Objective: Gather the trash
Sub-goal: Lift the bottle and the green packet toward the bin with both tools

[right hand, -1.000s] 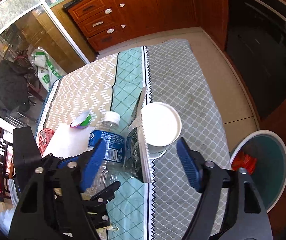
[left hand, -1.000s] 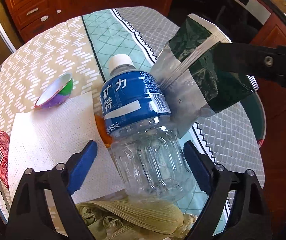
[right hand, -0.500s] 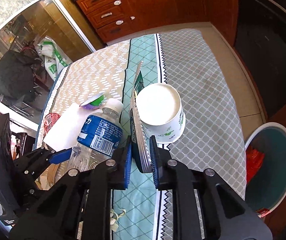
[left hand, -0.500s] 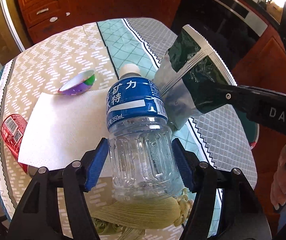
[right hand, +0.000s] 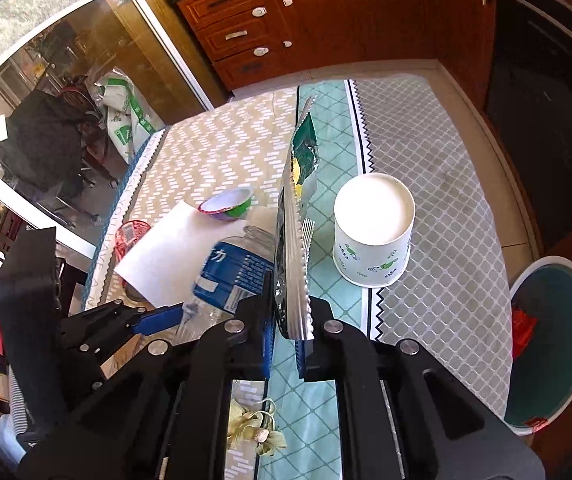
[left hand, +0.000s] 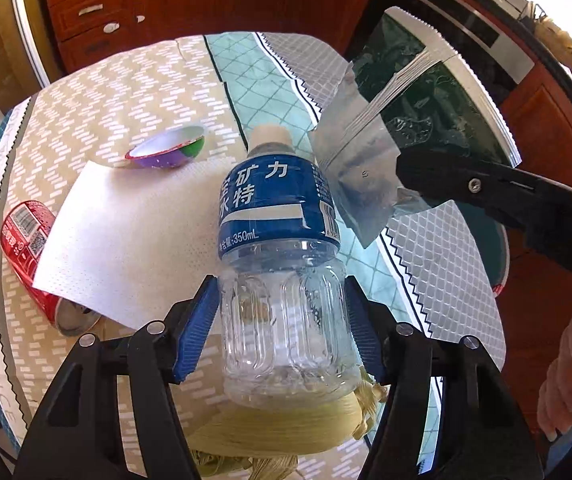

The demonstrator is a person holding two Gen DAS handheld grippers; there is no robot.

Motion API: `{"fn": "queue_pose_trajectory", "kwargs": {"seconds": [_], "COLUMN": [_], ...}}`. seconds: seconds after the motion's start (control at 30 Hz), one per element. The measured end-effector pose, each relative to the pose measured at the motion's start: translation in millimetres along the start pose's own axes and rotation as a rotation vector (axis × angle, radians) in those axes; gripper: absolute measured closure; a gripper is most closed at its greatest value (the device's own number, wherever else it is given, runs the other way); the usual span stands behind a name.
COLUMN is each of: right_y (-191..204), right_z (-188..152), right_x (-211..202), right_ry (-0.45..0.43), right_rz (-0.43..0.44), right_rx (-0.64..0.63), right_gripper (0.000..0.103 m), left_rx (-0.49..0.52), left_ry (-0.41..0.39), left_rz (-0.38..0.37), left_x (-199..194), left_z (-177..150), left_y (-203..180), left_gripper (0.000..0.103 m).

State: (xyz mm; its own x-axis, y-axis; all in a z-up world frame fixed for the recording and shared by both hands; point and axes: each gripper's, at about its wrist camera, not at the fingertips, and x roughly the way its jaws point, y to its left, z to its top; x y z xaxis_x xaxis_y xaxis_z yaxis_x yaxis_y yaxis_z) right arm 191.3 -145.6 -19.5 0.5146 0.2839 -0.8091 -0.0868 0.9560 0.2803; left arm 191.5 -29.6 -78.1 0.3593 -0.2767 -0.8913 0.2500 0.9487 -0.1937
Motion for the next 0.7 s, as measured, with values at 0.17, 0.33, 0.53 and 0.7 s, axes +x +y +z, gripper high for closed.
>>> {"fn": "queue_pose_trajectory", "kwargs": {"seconds": [0.17, 0.33, 0.53, 0.7], "right_y": [3, -4, -40, -89], "right_z": [-3, -11, -26, -46], "right_x": [-35, -64, -103, -135], "right_ry": [-0.055, -0.105, -0.174, -0.225], "right_rz": [0.018, 0.019, -0.015, -0.074], "right_rx": [0.001, 0.017, 0.079, 0.172], "right_gripper": [0.095, 0.095, 0.095, 0.095], "left_rx": [-0.011, -0.021, 0.055, 0.176], "left_ry": [-0.045, -0.110, -0.156, -0.136], "left_rz": [-0.025, -0.037, -0.069, -0.117], "left_x": [-30, -66, -96, -90], "left_z": [-1, 0, 7, 13], "left_y": [2, -2, -36, -96], "left_gripper": [0.040, 0.040, 0.040, 0.040]}}
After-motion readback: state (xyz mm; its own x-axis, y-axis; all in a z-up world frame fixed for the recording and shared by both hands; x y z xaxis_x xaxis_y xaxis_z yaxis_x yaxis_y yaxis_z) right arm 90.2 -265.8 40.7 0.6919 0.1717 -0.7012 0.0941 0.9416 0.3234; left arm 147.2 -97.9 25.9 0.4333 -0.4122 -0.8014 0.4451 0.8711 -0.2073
